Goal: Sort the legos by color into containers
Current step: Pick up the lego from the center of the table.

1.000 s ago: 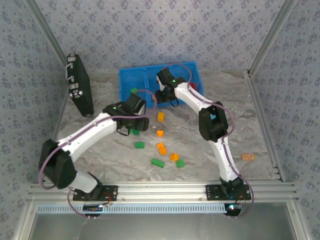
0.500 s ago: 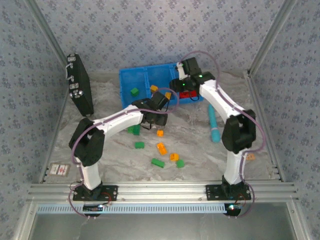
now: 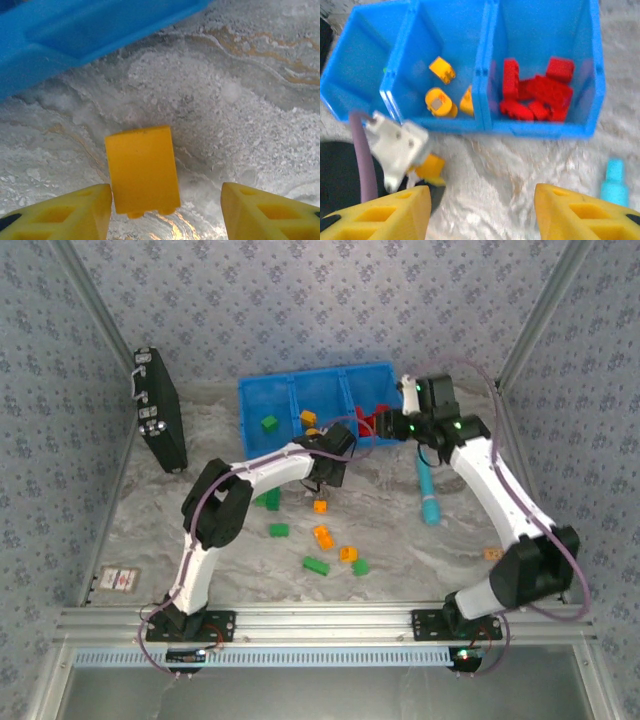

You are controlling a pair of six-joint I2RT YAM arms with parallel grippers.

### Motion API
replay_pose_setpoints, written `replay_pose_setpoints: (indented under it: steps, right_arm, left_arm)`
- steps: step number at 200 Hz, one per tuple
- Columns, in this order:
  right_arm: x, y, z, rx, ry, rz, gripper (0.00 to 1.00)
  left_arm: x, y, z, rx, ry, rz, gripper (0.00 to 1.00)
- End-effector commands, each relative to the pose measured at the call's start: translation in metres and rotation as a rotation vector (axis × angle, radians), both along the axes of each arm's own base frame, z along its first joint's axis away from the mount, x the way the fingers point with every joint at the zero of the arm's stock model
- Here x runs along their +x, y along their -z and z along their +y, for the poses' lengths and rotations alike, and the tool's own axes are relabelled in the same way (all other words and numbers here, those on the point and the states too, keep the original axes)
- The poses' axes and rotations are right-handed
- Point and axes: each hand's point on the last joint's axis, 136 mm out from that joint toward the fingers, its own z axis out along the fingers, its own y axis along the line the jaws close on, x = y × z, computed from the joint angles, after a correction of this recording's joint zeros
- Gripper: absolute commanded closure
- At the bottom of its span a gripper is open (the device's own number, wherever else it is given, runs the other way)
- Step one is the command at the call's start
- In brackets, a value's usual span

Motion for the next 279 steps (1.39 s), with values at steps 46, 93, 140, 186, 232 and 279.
replay_pose_setpoints:
  steps: [46, 93, 140, 186, 232, 279]
  right_arm:
    - [-0.121, 0.060, -0.015, 0.118, 0.043, 0.254, 0.40]
    - [-0.127, 0.044, -0.022, 0.089, 0.048, 0.231, 0.39]
    - [-0.120, 0.044, -0.018, 0.078, 0.026, 0.227, 0.38]
    - [-0.120, 0.049, -0.020, 0.056, 0.029, 0.236, 0.38]
    - [-0.128, 0.056, -0.021, 0.052, 0.026, 0.259, 0.38]
    - [-0.149, 0.080, -0.010, 0.088, -0.003, 0.315, 0.38]
  left_arm:
    - [0.020, 0.005, 0.002, 0.074, -0.030, -0.024, 0.41]
    - [0.020, 0.020, 0.012, 0.136, -0.049, -0.008, 0.44]
    - [0.012, 0.035, 0.023, 0.167, -0.067, 0.025, 0.49]
    - [0.007, 0.042, 0.025, 0.165, -0.076, 0.042, 0.59]
    - [0.005, 0.025, 0.025, 0.146, -0.070, 0.031, 0.75]
    - [0.031, -0.059, 0.013, 0.060, -0.056, -0.107, 0.79]
